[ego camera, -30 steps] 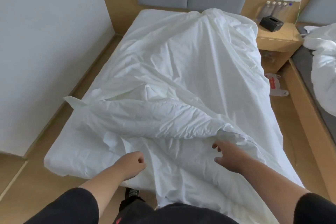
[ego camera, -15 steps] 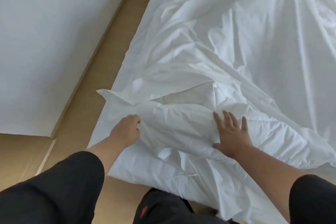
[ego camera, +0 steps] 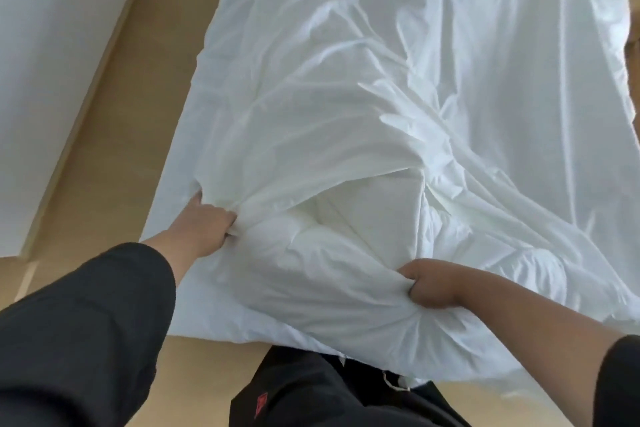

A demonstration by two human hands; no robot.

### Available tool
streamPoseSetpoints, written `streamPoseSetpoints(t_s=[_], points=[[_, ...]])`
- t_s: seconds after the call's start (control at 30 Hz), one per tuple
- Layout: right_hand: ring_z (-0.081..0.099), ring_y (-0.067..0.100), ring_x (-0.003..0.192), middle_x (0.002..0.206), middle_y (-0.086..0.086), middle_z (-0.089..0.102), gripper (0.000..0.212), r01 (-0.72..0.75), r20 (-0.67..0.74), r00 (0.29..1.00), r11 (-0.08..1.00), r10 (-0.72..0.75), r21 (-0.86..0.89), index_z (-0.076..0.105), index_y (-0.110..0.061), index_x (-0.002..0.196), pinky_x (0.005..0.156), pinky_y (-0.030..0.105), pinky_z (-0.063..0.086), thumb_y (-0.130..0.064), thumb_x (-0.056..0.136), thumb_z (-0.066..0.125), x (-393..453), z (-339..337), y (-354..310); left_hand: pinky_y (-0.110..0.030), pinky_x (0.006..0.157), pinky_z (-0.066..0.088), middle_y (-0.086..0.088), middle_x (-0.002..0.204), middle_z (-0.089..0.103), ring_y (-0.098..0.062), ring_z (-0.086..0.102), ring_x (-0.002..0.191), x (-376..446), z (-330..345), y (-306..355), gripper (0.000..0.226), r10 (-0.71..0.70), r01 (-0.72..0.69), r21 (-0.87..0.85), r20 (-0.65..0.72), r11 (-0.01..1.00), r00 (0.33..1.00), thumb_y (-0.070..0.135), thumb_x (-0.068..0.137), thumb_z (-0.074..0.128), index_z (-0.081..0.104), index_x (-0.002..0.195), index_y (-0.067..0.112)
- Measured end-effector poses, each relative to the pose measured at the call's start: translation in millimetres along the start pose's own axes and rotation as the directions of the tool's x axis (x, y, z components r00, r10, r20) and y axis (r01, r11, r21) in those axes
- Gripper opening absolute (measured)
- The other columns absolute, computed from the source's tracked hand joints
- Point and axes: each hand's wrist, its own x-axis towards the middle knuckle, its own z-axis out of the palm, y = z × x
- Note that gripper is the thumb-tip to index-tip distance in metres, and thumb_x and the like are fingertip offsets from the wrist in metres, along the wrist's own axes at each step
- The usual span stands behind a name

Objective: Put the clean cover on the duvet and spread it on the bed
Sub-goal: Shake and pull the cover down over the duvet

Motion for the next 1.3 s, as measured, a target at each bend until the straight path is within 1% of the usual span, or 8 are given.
streamPoseSetpoints(t_s=[0.13, 0.27, 0.37, 0.47, 0.7, 0.9, 1.03, 1.3], points=[[0.068, 0.027, 0.081, 0.080, 0.006, 0.074, 0.051, -0.004, 0.054, 0.998, 0.966, -0.010, 0.258, 0.079, -0.020, 0.085, 0.068, 0.033, 0.055, -0.005, 0.046, 0.048, -14, 3, -26, -0.035, 0.088, 0.036, 0.006, 0.097, 0.069, -0.019, 0.064, 0.094, -43, 14, -29, 0.020, -0.027, 0.019, -0.118, -0.066, 0.993, 0.997, 0.038, 0.100, 0.040, 0.045, 0.082, 0.031], [0.061, 0.017, 0.079, 0.063, -0.019, 0.066, 0.037, 0.093, 0.142, 0.982, 0.970, -0.127, 0.223, 0.074, -0.031, 0.066, 0.064, 0.021, 0.046, -0.012, 0.042, 0.054, -9, 45, -91, -0.035, 0.082, 0.048, 0.006, 0.091, 0.067, -0.017, 0.061, 0.083, -99, 5, -91, 0.024, -0.173, 0.171, -0.040, -0.072, 0.985, 0.982, 0.043, 0.096, 0.037, 0.044, 0.077, 0.030], [0.062, 0.019, 0.107, 0.108, -0.014, 0.070, 0.051, 0.182, 0.149, 0.966, 0.965, -0.211, 0.191, 0.074, -0.038, 0.105, 0.086, 0.029, 0.050, -0.014, 0.062, 0.061, 9, 84, -135, -0.037, 0.086, 0.044, 0.006, 0.100, 0.068, -0.017, 0.061, 0.091, -147, -3, -118, 0.022, -0.301, 0.303, 0.050, -0.053, 0.952, 0.952, 0.039, 0.096, 0.035, 0.057, 0.092, 0.034], [0.049, 0.024, 0.135, 0.147, -0.005, 0.051, 0.056, 0.224, 0.063, 0.974, 0.946, -0.216, -0.235, 0.043, -0.033, 0.147, 0.109, 0.041, 0.040, -0.038, 0.094, 0.058, 25, 101, -146, -0.048, 0.099, 0.034, 0.005, 0.117, 0.066, -0.022, 0.059, 0.108, -170, 6, -115, 0.032, -0.401, 0.398, 0.108, 0.005, 0.911, 0.916, 0.030, 0.097, 0.030, 0.056, 0.115, 0.037], [0.058, 0.019, 0.118, 0.134, -0.004, 0.061, 0.036, 0.044, -0.209, 0.976, 0.992, -0.067, -0.115, 0.056, -0.032, 0.133, 0.098, 0.031, 0.045, -0.040, 0.098, 0.052, 18, 81, -63, -0.055, 0.099, 0.034, 0.007, 0.104, 0.056, -0.021, 0.053, 0.104, -179, 49, -77, 0.041, -0.535, 0.529, 0.110, 0.035, 0.841, 0.844, 0.019, 0.089, 0.028, 0.053, 0.118, 0.035], [0.059, 0.011, 0.100, 0.120, -0.007, 0.062, 0.030, -0.241, -0.280, 0.928, 0.969, 0.245, 0.048, 0.057, -0.033, 0.126, 0.073, 0.019, 0.042, -0.038, 0.097, 0.050, -22, 99, 56, -0.036, 0.076, 0.043, 0.001, 0.096, 0.047, -0.021, 0.046, 0.086, -121, 25, 18, 0.013, -0.117, 0.101, -0.136, -0.118, 0.986, 0.986, 0.020, 0.092, 0.036, 0.045, 0.100, 0.020], [0.056, 0.012, 0.105, 0.124, -0.008, 0.062, 0.031, -0.255, -0.342, 0.898, 0.961, 0.275, 0.105, 0.058, -0.031, 0.126, 0.085, 0.024, 0.043, -0.033, 0.096, 0.049, -45, 105, 80, -0.035, 0.071, 0.034, -0.002, 0.109, 0.056, -0.025, 0.054, 0.098, -91, 2, 114, 0.024, 0.176, -0.192, -0.095, -0.155, 0.977, 0.972, 0.025, 0.094, 0.039, 0.052, 0.112, 0.018], [0.058, 0.016, 0.110, 0.126, -0.006, 0.062, 0.034, -0.191, -0.441, 0.842, 0.936, 0.310, 0.295, 0.060, -0.030, 0.126, 0.090, 0.029, 0.048, -0.030, 0.095, 0.049, -68, 94, 104, -0.034, 0.070, 0.035, -0.002, 0.104, 0.057, -0.024, 0.056, 0.095, -79, -58, 195, 0.018, 0.206, -0.238, -0.218, -0.156, 0.947, 0.966, 0.028, 0.099, 0.033, 0.048, 0.103, 0.021]])
